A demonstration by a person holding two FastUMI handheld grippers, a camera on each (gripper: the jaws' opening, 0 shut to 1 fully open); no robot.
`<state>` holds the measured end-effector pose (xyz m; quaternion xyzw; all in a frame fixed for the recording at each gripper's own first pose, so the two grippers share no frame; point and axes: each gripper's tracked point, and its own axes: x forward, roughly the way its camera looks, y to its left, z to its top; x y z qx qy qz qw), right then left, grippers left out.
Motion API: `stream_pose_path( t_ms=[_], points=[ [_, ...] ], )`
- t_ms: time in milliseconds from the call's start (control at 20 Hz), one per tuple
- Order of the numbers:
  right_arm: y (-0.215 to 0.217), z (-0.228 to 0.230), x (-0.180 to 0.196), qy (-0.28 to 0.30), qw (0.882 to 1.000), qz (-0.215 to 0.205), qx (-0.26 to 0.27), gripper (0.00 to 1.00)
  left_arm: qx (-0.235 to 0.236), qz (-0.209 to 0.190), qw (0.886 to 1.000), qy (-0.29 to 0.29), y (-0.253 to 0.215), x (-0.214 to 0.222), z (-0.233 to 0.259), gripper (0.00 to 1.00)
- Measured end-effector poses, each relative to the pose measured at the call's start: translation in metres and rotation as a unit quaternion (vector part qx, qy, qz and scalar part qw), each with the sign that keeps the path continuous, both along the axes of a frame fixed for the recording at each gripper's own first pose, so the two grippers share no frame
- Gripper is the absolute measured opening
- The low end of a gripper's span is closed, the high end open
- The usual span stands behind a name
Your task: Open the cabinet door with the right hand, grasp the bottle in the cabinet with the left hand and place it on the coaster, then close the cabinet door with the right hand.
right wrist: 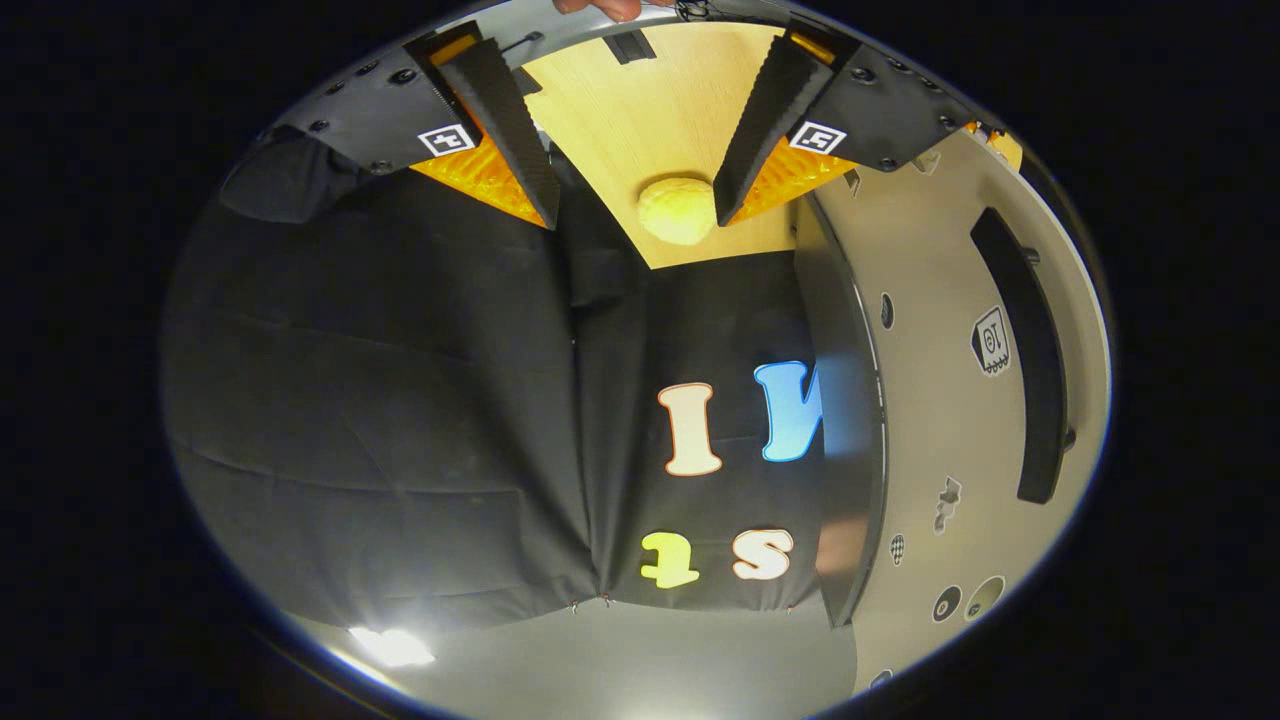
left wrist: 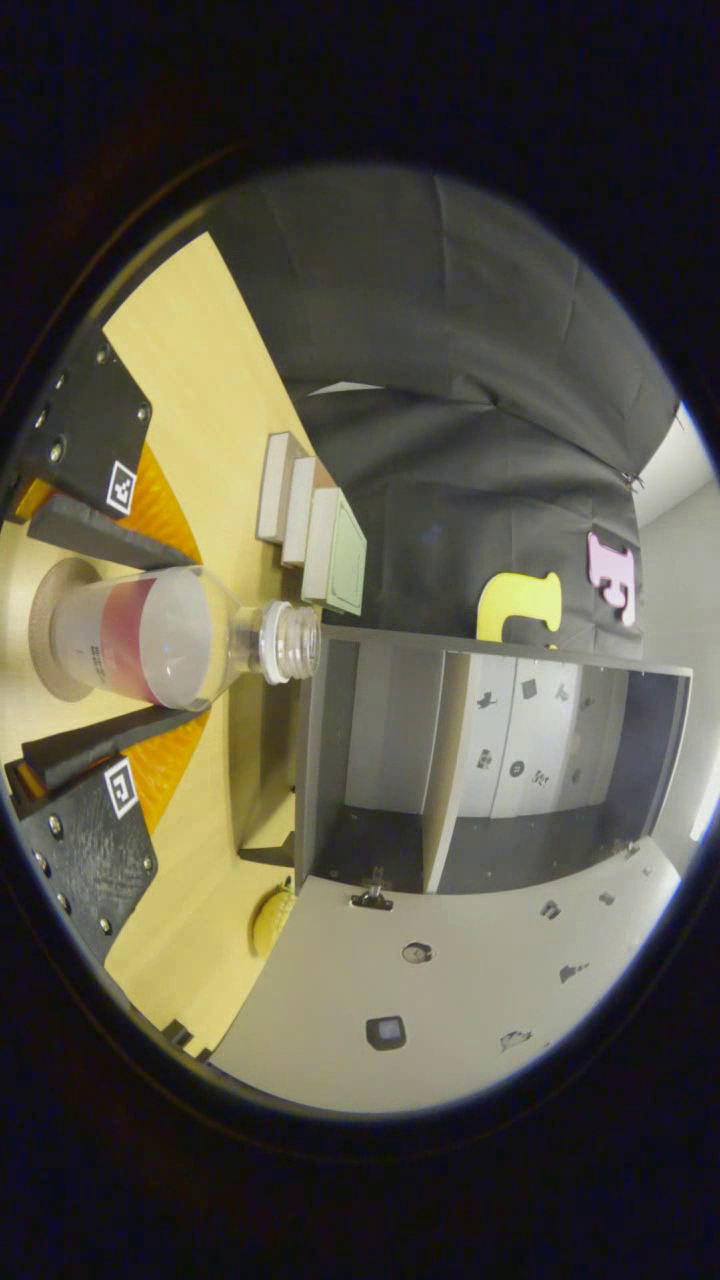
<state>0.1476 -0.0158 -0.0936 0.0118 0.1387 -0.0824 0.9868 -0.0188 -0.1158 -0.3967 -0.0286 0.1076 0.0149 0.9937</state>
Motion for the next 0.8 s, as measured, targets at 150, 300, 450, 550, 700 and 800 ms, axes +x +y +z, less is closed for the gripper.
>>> stream_pose_path(
  t_ms=[150,300,450,550,700,800],
  points=[
    [0.000,-0.006,0.002,0.006,1.000,0.000,0.002,0.98,0.012,-0.005,1.000,0.005,-0.005,-0.006,0.000,0.72],
    [0.003,-0.012,0.005,0.017,1.000,0.003,0.005,0.98,0.006,-0.001,1.000,0.017,-0.003,-0.016,-0.005,0.73],
    [0.005,-0.016,0.006,0.024,1.000,0.007,0.008,0.98,0.011,0.000,1.000,0.019,-0.005,-0.018,-0.003,0.76],
    [0.007,-0.016,0.005,0.025,1.000,0.010,0.007,0.98,0.014,0.004,0.999,0.031,-0.003,-0.017,-0.007,0.75],
    [0.012,-0.017,-0.002,0.030,0.999,0.018,0.002,0.98,0.013,0.015,0.999,0.032,0.004,-0.019,0.002,0.85],
    [0.010,-0.018,-0.010,0.034,0.999,0.019,-0.003,0.98,0.002,0.016,1.000,0.021,0.004,-0.021,0.021,0.85]
  ],
)
